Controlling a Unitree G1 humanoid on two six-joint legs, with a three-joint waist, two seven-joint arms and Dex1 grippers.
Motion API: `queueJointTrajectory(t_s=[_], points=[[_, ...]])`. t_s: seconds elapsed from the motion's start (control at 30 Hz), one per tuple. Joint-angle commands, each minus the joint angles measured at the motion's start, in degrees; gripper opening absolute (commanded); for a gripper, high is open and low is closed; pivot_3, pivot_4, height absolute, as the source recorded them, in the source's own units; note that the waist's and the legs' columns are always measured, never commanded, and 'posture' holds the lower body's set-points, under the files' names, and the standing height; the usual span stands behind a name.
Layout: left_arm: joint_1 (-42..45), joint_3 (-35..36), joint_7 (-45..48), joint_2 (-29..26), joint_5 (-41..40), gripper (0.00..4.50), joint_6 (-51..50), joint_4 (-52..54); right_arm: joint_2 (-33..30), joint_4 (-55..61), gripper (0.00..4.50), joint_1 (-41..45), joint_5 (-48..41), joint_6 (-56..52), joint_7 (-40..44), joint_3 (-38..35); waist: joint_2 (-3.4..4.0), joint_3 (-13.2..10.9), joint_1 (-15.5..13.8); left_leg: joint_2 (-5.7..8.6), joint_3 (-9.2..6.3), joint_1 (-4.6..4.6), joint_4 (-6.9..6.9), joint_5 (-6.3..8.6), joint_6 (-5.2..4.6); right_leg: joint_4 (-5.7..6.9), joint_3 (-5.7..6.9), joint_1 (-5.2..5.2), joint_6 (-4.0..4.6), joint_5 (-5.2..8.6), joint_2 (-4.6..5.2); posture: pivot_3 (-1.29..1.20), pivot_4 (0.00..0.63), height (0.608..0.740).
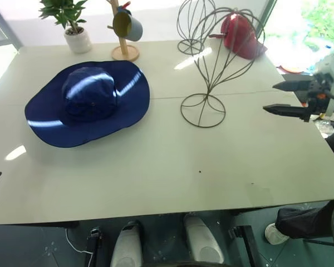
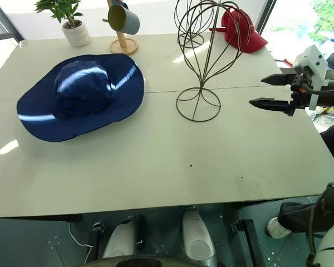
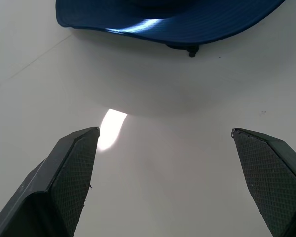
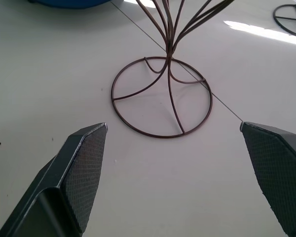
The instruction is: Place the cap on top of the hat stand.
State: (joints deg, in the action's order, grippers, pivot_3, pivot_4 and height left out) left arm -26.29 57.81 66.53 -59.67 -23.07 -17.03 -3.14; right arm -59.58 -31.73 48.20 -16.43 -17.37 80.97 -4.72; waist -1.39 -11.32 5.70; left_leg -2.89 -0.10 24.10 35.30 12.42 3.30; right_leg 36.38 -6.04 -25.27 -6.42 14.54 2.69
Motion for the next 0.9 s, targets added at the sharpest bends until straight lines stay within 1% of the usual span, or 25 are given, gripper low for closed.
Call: queueJointTrajectory(t_s=[0.03, 0.37, 0.57, 0.63, 0.73, 0.9], points=[[0.2, 3.1, 1.1, -0.6, -0.6, 4.5, -0.2, 0.8, -1.0, 0.2, 4.43, 1.5, -0.2, 1.3, 0.5, -1.4, 0.0, 0.0, 0.0, 0.0, 0.01, 0.0, 0.01, 0.0, 0.0, 0.0, 0.0, 0.01, 0.0, 0.0, 0.0, 0.0, 0.15, 0.74], [3.7, 1.6, 0.8, -1.8, -0.4, 4.5, -1.4, 2.1, -0.8, -0.5, 4.43, 2.7, -0.5, 1.5, 0.3, -1.7, 0.0, 0.0, 0.0, 0.0, 0.0, -0.01, 0.05, 0.0, 0.0, 0.1, 0.0, 0.01, -0.01, -0.01, -0.01, 0.0, 0.15, 0.74], [6.9, 0.3, 2.6, -4.0, -1.7, 4.5, -4.0, 4.1, -1.6, 0.7, 4.43, 1.7, -1.5, -1.6, 2.0, -1.8, 0.0, 0.0, 0.0, 0.0, -0.02, -0.04, 0.35, -0.01, 0.0, 0.49, 0.0, 0.0, -0.01, 0.01, -0.02, 0.0, 0.15, 0.74], [8.4, -1.0, 3.1, -4.7, -1.8, 4.5, -3.8, 6.7, -1.5, 1.1, 4.43, 1.7, -1.1, -0.5, 1.6, -2.0, 0.0, 0.0, 0.0, 0.0, -0.02, -0.04, 0.5, 0.0, 0.0, 0.64, -0.01, 0.0, -0.01, 0.02, -0.02, 0.0, 0.15, 0.74], [9.5, -4.2, 4.0, -5.5, 0.0, 4.5, -0.1, 11.2, -2.2, 4.0, 4.43, 1.4, -2.4, -2.5, 2.6, -2.5, 0.01, 0.0, -0.1, 0.0, -0.04, -0.04, 0.69, 0.0, 0.0, 0.75, -0.01, 0.05, -0.01, 0.02, -0.02, 0.0, 0.15, 0.74], [15.5, -13.5, 0.8, -7.1, 4.1, 4.5, 6.3, 14.2, -5.0, 17.6, 4.43, -5.2, -10.5, -13.1, 6.6, -5.7, 0.06, 0.0, -0.3, 0.0, -0.08, -0.02, 0.67, 0.0, 0.0, 0.78, -0.01, 0.06, -0.05, 0.04, -0.04, 0.0, 0.15, 0.74]])
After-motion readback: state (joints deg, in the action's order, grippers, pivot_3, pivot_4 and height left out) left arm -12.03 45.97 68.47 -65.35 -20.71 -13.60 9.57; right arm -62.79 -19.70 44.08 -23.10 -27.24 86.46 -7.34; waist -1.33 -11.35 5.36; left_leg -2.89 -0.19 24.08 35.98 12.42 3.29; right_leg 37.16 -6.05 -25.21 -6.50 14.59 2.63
